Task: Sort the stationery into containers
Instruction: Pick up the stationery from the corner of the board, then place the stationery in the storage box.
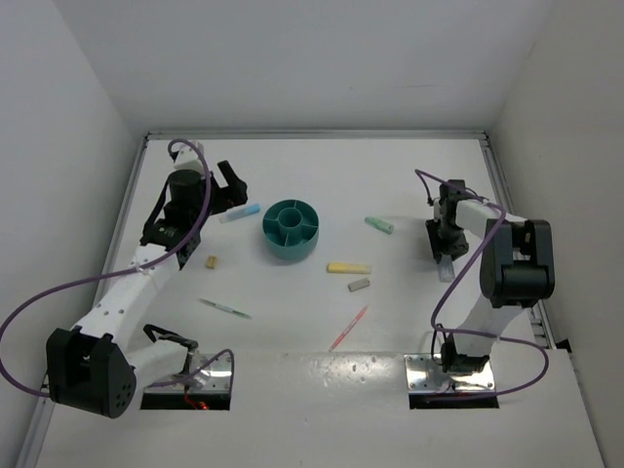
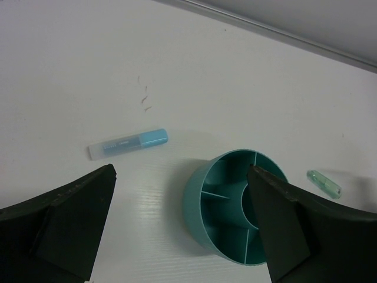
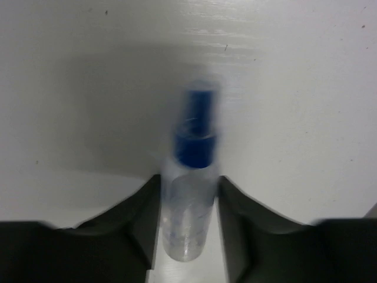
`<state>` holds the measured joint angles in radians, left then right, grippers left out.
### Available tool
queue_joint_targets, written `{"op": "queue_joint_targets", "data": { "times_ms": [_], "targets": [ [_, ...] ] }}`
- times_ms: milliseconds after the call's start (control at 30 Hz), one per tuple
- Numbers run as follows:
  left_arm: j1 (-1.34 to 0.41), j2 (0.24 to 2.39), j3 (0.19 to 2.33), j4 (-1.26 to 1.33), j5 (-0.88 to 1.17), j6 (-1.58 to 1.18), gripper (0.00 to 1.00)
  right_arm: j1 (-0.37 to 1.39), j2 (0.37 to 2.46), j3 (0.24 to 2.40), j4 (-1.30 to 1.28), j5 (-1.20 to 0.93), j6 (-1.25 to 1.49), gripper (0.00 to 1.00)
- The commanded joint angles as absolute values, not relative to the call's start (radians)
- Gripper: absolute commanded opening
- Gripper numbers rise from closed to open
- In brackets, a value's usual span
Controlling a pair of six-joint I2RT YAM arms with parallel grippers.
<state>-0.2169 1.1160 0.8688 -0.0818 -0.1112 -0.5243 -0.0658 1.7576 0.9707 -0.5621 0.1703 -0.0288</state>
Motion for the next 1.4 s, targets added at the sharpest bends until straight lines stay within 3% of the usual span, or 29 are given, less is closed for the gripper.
{"op": "queue_joint_targets", "data": {
  "times_ms": [0,67,133,233,433,533,733,933,1133,1233,1300,1367],
  "targets": [
    [-0.222,1.115,0.907,-0.072,-0.101,-0.526,0.99,-0.075,1.767,0.989,-0.596,0.114,-0.031,0.37],
    [-0.222,1.115,0.907,-0.072,-0.101,-0.517,0.99,-0.084,1.787,0.999,-0.617,0.050,-0.040,0.23],
    [-0.222,1.115,0.907,-0.072,-0.101,-0.517,0.99,-0.094,1.787,1.018,-0.646,-0.016,-0.051,0.00],
    [-0.222,1.115,0.907,-0.072,-0.101,-0.517,0.99,-0.094,1.737,1.031,-0.637,-0.128,-0.112,0.00],
    [-0.222,1.126,0.907,-0.072,-0.101,-0.517,0.99,-0.065,1.638,1.146,-0.638,-0.783,-0.449,0.00],
    [-0.222,1.135,0.907,-0.072,-0.101,-0.508,0.99,-0.040,1.666,1.232,-0.568,-1.122,-0.483,0.00],
    [-0.222,1.135,0.907,-0.072,-0.101,-0.485,0.99,0.060,1.746,1.387,-0.335,-1.255,-0.373,0.00],
    [-0.222,1.144,0.907,-0.043,-0.110,-0.453,0.99,0.205,1.793,1.410,0.087,-1.296,-0.232,0.00],
    [-0.222,1.102,0.873,-0.043,-0.265,-0.478,0.99,0.331,1.932,1.434,0.472,-1.308,0.018,0.00],
    [-0.222,1.051,0.842,-0.031,-0.469,-0.575,0.90,0.373,2.015,1.410,0.895,-1.261,0.353,0.00],
    [-0.222,1.031,0.832,-0.031,-0.604,-0.621,0.79,0.402,2.066,1.452,1.090,-1.241,0.547,0.00],
    [-0.222,1.020,0.831,-0.040,-0.667,-0.643,0.77,0.425,2.123,1.480,1.138,-1.229,0.624,0.00]
  ]
}}
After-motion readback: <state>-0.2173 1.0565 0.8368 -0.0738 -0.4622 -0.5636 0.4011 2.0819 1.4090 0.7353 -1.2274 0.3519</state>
